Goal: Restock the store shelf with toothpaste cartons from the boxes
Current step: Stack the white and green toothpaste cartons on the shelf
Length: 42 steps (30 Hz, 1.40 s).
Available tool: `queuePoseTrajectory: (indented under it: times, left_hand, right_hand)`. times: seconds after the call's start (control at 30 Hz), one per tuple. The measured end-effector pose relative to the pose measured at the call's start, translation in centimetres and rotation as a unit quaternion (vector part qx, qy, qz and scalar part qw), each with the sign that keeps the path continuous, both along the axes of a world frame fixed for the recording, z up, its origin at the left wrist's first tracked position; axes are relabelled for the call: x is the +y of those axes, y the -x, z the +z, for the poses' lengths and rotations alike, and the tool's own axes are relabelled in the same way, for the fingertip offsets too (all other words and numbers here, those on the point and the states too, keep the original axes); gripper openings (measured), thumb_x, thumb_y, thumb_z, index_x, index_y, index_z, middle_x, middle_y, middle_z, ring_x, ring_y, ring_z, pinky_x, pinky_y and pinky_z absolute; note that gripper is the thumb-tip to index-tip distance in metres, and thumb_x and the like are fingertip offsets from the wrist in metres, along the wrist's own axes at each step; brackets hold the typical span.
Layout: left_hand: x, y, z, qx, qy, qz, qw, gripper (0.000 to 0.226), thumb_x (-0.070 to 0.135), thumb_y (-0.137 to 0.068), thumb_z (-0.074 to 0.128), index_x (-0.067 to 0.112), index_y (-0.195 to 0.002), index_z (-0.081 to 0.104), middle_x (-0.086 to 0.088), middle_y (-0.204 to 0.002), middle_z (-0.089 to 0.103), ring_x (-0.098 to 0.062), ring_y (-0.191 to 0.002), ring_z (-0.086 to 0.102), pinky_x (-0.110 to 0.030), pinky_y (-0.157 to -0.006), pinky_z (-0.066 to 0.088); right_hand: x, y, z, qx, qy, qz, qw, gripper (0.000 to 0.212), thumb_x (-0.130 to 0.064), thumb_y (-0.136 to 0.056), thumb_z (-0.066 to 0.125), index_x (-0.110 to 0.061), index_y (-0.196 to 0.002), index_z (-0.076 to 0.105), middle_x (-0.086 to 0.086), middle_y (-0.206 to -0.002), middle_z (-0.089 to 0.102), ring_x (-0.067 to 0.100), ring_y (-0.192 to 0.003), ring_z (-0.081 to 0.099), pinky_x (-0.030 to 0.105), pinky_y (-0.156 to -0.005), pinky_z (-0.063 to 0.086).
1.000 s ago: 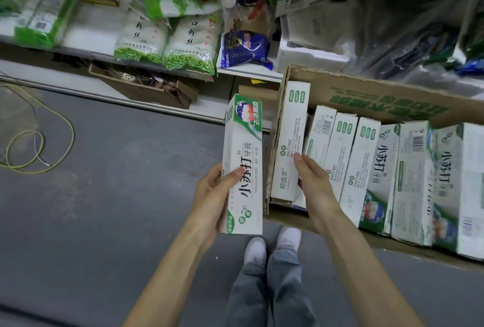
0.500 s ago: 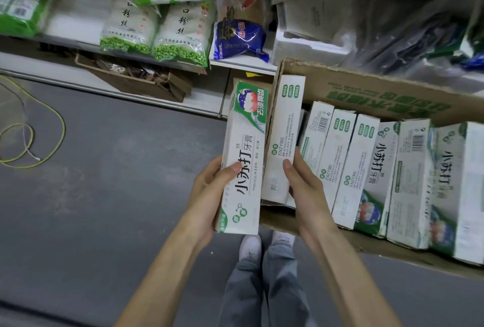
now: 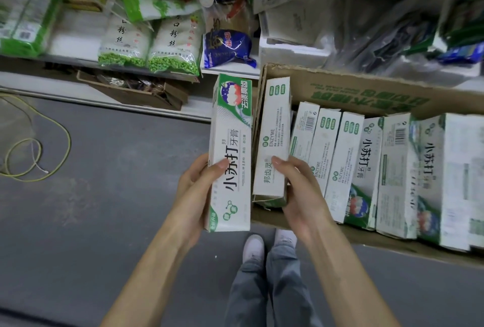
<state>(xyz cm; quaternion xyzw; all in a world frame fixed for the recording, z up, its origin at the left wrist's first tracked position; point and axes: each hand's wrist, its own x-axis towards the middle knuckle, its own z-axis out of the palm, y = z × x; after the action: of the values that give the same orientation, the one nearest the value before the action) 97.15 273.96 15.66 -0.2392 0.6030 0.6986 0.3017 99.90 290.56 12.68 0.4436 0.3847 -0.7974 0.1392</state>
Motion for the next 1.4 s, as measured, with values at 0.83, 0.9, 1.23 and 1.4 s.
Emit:
queuePoseTrajectory:
  times: [0.83, 0.9, 1.23, 1.4]
  left_hand:
    - [3.2, 1.9, 34.3, 0.234, -0.132, -0.119, 0.956, 0.064, 0.019, -0.070, 0.065, 0.027, -0.131, 0.049, -0.008, -0.119, 0.068, -0.030, -0.105, 0.067, -0.038, -0.074, 0.057]
    - [2.5, 2.3, 38.0, 0.266, -0.133, -0.127, 0.946, 0.063, 0.019, -0.070, 0.065, 0.024, -0.130, 0.049, -0.008, -0.116, 0.069, -0.029, -0.100, 0.069, -0.036, -0.070, 0.058]
    - [0.9, 3.5, 52.5, 0.373, -0.087, -0.141, 0.913, 0.055, 0.030, -0.071, 0.068, 0.036, -0.122, 0.048, -0.003, -0.108, 0.073, -0.027, -0.094, 0.071, -0.038, -0.075, 0.059]
    - [1.3, 5.3, 56.9, 0.381, -0.130, -0.066, 0.913, 0.036, 0.022, -0.083, 0.060, 0.026, -0.118, 0.054, -0.005, -0.095, 0.075, -0.018, -0.073, 0.071, -0.031, -0.061, 0.058]
  right_hand:
    - [1.1, -2.3, 35.9, 0.363, -0.276, 0.104, 0.884, 0.042, -0.036, -0.099, 0.044, -0.064, -0.127, 0.031, -0.023, -0.130, 0.054, 0.011, -0.109, 0.063, 0.030, -0.070, 0.058]
    - [1.3, -2.0, 39.3, 0.392, -0.281, 0.152, 0.863, 0.046, -0.037, -0.100, 0.042, -0.062, -0.134, 0.023, -0.025, -0.131, 0.054, 0.010, -0.097, 0.066, 0.018, -0.054, 0.051]
    - [1.1, -0.1, 52.2, 0.506, -0.189, 0.151, 0.828, 0.049, -0.033, -0.096, 0.050, -0.058, -0.135, 0.031, -0.006, -0.124, 0.063, 0.015, -0.068, 0.053, 0.024, -0.050, 0.044]
    - [1.7, 2.9, 57.1, 0.535, -0.155, 0.139, 0.819, 0.050, -0.031, -0.092, 0.053, -0.050, -0.135, 0.036, -0.007, -0.112, 0.070, 0.019, -0.072, 0.054, 0.029, -0.057, 0.044]
